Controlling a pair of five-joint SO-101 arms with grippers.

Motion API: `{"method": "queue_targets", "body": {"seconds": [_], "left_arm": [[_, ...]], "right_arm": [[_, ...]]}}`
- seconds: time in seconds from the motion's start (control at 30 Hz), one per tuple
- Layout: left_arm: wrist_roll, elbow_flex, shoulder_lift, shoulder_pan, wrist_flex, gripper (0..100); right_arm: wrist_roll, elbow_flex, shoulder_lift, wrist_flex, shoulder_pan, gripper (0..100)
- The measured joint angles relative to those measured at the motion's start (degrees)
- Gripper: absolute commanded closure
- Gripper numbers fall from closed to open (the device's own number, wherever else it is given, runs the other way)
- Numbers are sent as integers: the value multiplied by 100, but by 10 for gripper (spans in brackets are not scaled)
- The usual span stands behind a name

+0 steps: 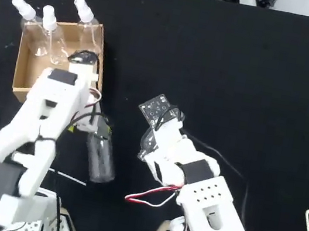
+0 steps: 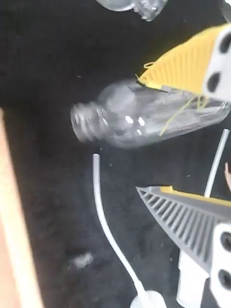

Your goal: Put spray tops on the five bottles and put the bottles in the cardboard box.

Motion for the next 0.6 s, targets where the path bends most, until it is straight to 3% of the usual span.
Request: {"method": "queue_targets", "body": {"seconds": [0.3,0.6], "left_arm": [[123,-721,475,360,545,700],[123,-484,492,62,651,700]], "right_arm": [[0,70,0,0,0,835],[0,97,0,0,0,835]]}}
